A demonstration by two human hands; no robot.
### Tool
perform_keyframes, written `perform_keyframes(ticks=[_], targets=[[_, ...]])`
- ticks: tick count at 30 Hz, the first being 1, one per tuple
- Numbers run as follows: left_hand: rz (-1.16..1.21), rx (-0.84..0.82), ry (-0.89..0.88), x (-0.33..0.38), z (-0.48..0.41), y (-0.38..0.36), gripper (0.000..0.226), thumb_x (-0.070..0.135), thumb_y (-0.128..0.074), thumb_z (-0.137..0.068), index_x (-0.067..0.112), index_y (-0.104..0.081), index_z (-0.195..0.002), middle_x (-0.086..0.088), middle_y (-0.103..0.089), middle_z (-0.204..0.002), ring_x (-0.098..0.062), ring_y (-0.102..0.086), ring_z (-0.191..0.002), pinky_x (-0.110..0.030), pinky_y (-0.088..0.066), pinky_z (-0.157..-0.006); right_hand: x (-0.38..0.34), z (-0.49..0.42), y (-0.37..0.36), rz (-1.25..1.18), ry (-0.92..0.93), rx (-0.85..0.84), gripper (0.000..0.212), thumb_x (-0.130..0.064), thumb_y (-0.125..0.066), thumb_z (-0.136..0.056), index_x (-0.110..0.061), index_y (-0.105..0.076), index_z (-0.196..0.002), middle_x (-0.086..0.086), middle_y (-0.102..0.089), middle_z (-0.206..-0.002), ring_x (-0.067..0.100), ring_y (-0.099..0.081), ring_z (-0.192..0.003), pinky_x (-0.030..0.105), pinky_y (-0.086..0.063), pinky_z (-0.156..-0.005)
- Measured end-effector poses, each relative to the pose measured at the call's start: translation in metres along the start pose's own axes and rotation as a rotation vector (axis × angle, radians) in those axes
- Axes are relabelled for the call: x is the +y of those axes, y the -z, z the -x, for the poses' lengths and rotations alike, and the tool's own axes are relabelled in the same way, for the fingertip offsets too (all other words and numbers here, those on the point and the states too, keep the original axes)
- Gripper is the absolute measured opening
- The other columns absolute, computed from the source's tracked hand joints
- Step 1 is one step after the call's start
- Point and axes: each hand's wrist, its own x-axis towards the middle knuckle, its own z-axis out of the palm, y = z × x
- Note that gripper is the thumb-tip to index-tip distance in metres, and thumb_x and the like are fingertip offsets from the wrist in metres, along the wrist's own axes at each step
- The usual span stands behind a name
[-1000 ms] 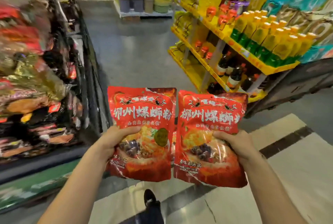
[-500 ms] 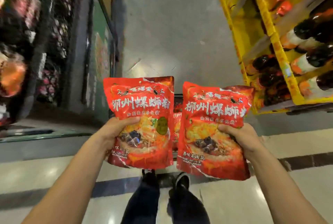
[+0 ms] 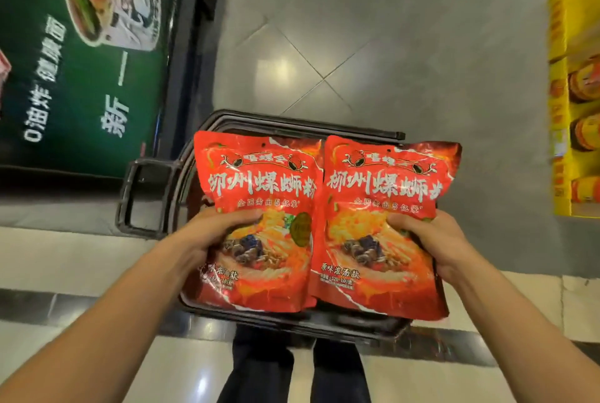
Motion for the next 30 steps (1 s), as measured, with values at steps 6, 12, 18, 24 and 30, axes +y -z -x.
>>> perform_keyframes(ticks=[6, 12, 18, 24, 30], targets=[[-0.116, 0.089, -0.049, -0.014, -0.067, 0.011, 0.091, 0.048, -0.1, -0.027, 0.017, -0.072, -0.108, -0.004, -0.078, -0.101, -0.027, -0.073, -0.099, -0.046, -0.053, -0.099, 0.031, -0.071, -0.024, -0.012, -0.074, -0.122, 0.036, -0.013, -0.083, -0.074, -0.019, -0.068, -0.105, -0.001, -0.077, -0.088, 0.017, -0.073, -0.076, 0.03, -0.052, -0.063], [-0.483, 0.682, -0.463, -0.04, -0.051, -0.001, 0.079, 0.039, -0.086, -0.075, 0.017, -0.044, -0.138, -0.008, -0.058, -0.129, -0.025, -0.059, -0.114, -0.048, -0.048, -0.101, 0.03, -0.051, -0.03, 0.229, 0.06, 0.129, 0.078, -0.027, -0.089, -0.07, -0.018, -0.046, -0.135, 0.0, -0.063, -0.124, 0.02, -0.063, -0.104, 0.039, -0.05, -0.087], [-1.294, 0.648, -0.794, -0.06, -0.041, -0.047, 0.071, 0.063, -0.045, -0.089, 0.028, -0.039, -0.15, -0.014, -0.028, -0.162, -0.037, -0.021, -0.15, -0.062, -0.014, -0.118, 0.022, -0.004, -0.08, 0.921, 0.804, 0.552, 0.08, -0.054, -0.054, -0.083, -0.025, -0.029, -0.154, 0.013, -0.01, -0.165, 0.035, -0.006, -0.152, 0.053, -0.002, -0.119], [-1.441, 0.531, -0.723, -0.073, -0.085, -0.024, 0.074, 0.072, -0.028, -0.092, 0.035, -0.029, -0.156, -0.006, -0.01, -0.168, -0.033, -0.004, -0.155, -0.07, -0.016, -0.115, 0.077, -0.05, -0.102, 1.244, 0.627, 0.297, 0.088, -0.081, -0.031, -0.085, -0.037, -0.008, -0.158, 0.006, 0.011, -0.166, 0.037, 0.013, -0.151, 0.071, -0.013, -0.113], [-1.382, 0.501, -0.857, -0.083, -0.106, -0.012, 0.076, 0.071, -0.033, -0.092, 0.038, -0.017, -0.158, -0.005, -0.002, -0.169, -0.033, 0.001, -0.155, -0.069, -0.014, -0.116, 0.1, -0.065, -0.106, 1.26, 0.579, 0.276, 0.088, -0.085, -0.023, -0.084, -0.038, -0.011, -0.157, 0.006, 0.01, -0.167, 0.037, 0.013, -0.151, 0.072, -0.013, -0.113]])
